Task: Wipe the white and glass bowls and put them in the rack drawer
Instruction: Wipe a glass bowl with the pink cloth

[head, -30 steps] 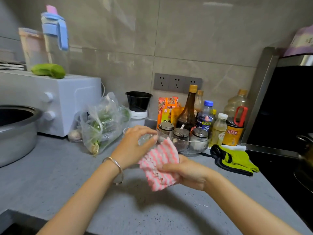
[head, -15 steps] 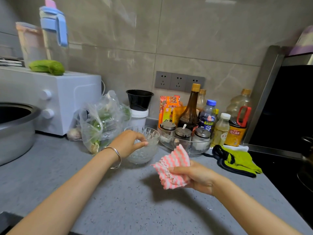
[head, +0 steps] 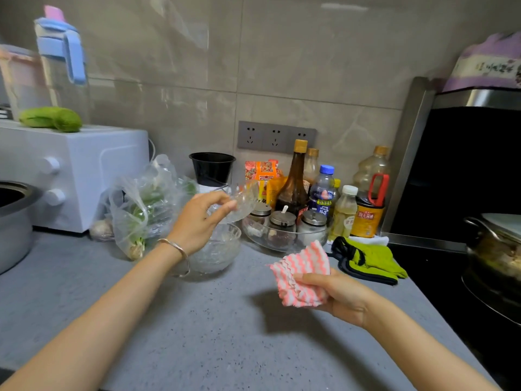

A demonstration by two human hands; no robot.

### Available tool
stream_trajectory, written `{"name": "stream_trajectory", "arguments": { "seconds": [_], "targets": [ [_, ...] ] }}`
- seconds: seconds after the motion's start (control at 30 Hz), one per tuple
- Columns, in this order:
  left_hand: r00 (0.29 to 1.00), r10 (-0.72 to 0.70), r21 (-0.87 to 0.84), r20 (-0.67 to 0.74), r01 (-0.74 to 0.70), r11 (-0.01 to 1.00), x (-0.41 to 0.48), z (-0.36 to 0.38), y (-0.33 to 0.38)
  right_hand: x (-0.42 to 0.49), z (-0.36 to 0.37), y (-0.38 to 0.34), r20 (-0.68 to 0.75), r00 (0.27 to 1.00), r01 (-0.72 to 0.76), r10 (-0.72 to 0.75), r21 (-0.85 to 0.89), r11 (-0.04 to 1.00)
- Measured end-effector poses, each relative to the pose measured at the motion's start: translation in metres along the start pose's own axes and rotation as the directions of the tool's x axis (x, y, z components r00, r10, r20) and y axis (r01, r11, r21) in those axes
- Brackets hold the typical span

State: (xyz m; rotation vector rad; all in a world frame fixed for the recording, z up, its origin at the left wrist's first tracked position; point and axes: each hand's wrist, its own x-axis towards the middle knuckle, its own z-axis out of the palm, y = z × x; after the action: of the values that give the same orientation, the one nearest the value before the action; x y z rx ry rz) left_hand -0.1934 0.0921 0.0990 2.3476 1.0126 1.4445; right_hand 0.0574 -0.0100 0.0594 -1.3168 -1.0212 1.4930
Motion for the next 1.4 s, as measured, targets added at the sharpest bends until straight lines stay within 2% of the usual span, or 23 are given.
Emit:
{"name": "stream_trajectory", "arguments": {
  "seconds": [0.13,0.27,0.37,0.47,0.57,0.67,0.7,0.77,0.83,0.93,0.97,1.0,1.07,1.1,1.13,1.17,1.2,1.23,1.27,1.3,1.33,1.37,1.4],
  "targets": [
    [0.999,-0.025,-0.233,0.021,0.029,0.972,-0.012,0.033,0.046,-0.017,-0.022,-0.002,-0.141,0.987,0.092,-0.076,0.108,0.99],
    [0.996,-0.061,-0.425,0.064,0.083,0.901,-0.028,0.076,0.09,-0.046,-0.044,-0.012,-0.295,0.929,0.285,-0.223,0.186,0.94],
    [0.989,-0.105,-0.561,0.108,0.148,0.815,-0.042,0.111,0.123,-0.067,-0.055,-0.019,-0.425,0.836,0.395,-0.346,0.03,0.918],
    [0.984,-0.148,-0.64,0.1,0.177,0.747,-0.054,0.147,0.152,-0.082,-0.053,-0.014,-0.396,0.782,0.441,-0.481,-0.195,0.876],
    [0.969,-0.245,-0.706,0.046,0.205,0.678,-0.061,0.169,0.175,-0.098,-0.048,0.01,-0.323,0.671,0.561,-0.668,-0.368,0.742],
    [0.937,-0.349,-0.715,0.005,0.247,0.654,-0.065,0.175,0.19,-0.108,-0.068,0.021,-0.282,0.561,0.481,-0.778,-0.653,0.584],
    [0.929,-0.37,-0.717,-0.003,0.256,0.648,-0.067,0.175,0.194,-0.113,-0.074,0.02,-0.261,0.548,0.449,-0.795,-0.709,0.543],
    [0.917,-0.398,-0.714,0.003,0.281,0.641,-0.072,0.173,0.202,-0.117,-0.083,0.016,-0.23,0.547,0.462,-0.805,-0.719,0.519],
    [0.9,-0.435,-0.701,0.022,0.324,0.636,-0.077,0.173,0.209,-0.123,-0.083,0.015,-0.198,0.596,0.542,-0.778,-0.616,0.572],
    [0.88,-0.475,-0.656,0.013,0.367,0.66,-0.083,0.175,0.22,-0.123,-0.075,0.015,-0.324,0.665,0.59,-0.673,-0.326,0.739],
    [0.874,-0.486,-0.643,-0.001,0.372,0.669,-0.085,0.177,0.22,-0.123,-0.07,0.018,-0.374,0.647,0.588,-0.664,-0.309,0.747],
    [0.869,-0.495,-0.638,-0.02,0.37,0.675,-0.087,0.178,0.221,-0.123,-0.062,0.022,-0.396,0.59,0.583,-0.703,-0.394,0.711],
    [0.868,-0.493,-0.629,-0.056,0.353,0.692,-0.09,0.183,0.219,-0.122,-0.046,0.029,-0.308,0.458,0.463,-0.834,-0.718,0.52],
    [0.869,-0.491,-0.617,-0.063,0.353,0.703,-0.091,0.185,0.218,-0.12,-0.044,0.033,-0.233,0.418,0.398,-0.878,-0.822,0.408],
    [0.864,-0.498,-0.603,-0.07,0.361,0.711,-0.092,0.186,0.217,-0.118,-0.044,0.035,-0.182,0.404,0.383,-0.897,-0.856,0.346],
    [0.861,-0.502,-0.596,-0.079,0.363,0.717,-0.094,0.187,0.217,-0.115,-0.048,0.034,-0.178,0.411,0.41,-0.894,-0.84,0.355],
    [0.863,-0.498,-0.601,-0.087,0.354,0.717,-0.095,0.185,0.218,-0.114,-0.053,0.033,-0.205,0.43,0.463,-0.879,-0.786,0.41],
    [0.864,-0.495,-0.607,-0.093,0.345,0.716,-0.096,0.183,0.22,-0.115,-0.058,0.028,-0.268,0.472,0.533,-0.84,-0.672,0.514],
    [0.861,-0.498,-0.612,-0.101,0.341,0.713,-0.097,0.18,0.224,-0.115,-0.062,0.024,-0.324,0.551,0.584,-0.769,-0.508,0.633],
    [0.858,-0.501,-0.615,-0.113,0.336,0.713,-0.097,0.178,0.224,-0.115,-0.065,0.022,-0.341,0.613,0.602,-0.713,-0.383,0.701],
    [0.858,-0.499,-0.617,-0.121,0.329,0.715,-0.098,0.175,0.225,-0.116,-0.062,0.023,-0.334,0.624,0.612,-0.707,-0.353,0.707],
    [0.859,-0.496,-0.618,-0.128,0.323,0.717,-0.097,0.174,0.224,-0.118,-0.057,0.026,-0.307,0.579,0.615,-0.755,-0.444,0.652],
    [0.859,-0.496,-0.611,-0.13,0.325,0.722,-0.097,0.174,0.222,-0.12,-0.05,0.029,-0.249,0.512,0.584,-0.822,-0.601,0.546]
  ]
}}
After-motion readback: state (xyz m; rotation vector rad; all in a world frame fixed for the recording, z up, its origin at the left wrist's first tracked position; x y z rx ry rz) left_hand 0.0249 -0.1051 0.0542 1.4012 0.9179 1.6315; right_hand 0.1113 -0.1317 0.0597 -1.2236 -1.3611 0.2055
